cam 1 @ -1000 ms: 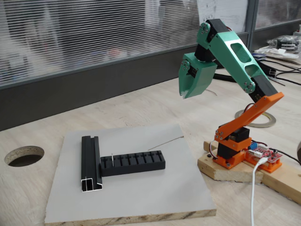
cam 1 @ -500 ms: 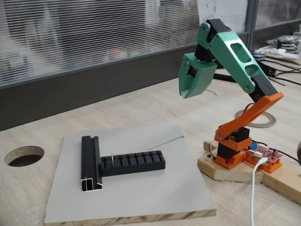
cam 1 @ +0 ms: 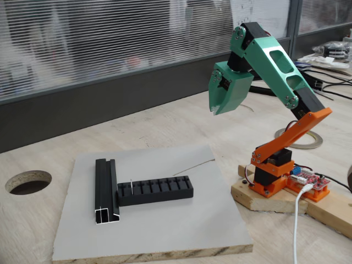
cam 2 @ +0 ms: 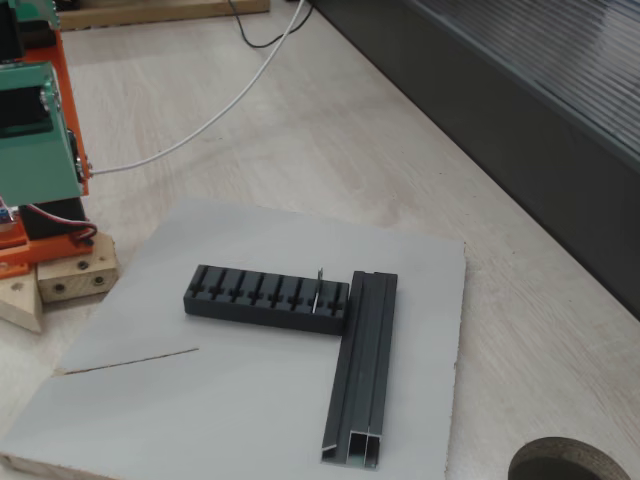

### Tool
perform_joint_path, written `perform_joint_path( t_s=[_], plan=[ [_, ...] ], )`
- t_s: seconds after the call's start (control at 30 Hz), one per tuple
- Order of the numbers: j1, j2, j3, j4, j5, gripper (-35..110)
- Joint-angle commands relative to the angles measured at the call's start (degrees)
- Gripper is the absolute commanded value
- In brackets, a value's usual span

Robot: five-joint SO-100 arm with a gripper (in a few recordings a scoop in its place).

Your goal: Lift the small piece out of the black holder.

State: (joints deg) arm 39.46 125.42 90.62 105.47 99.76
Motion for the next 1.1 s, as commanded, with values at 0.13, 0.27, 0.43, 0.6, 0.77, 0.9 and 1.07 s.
perform_joint_path(
  t_s=[0.13, 0.27, 0.43, 0.6, 0.77, 0.9, 1.07],
  plan=[
    [-1.1, 0.4, 0.1, 0.3, 1.0, 8],
    [-8.0, 0.3, 0.1, 0.2, 1.8, 8],
    [-15.6, -3.1, 0.1, 0.1, 13.7, 8],
    [-23.8, -6.9, -0.4, 0.0, 26.3, 8],
    [-29.2, -9.8, -0.4, 0.0, 27.8, 9],
    [-29.6, -12.1, -0.6, -2.1, 27.7, 9],
    [-29.6, -12.3, 0.1, -13.2, 27.6, 9]
  ],
)
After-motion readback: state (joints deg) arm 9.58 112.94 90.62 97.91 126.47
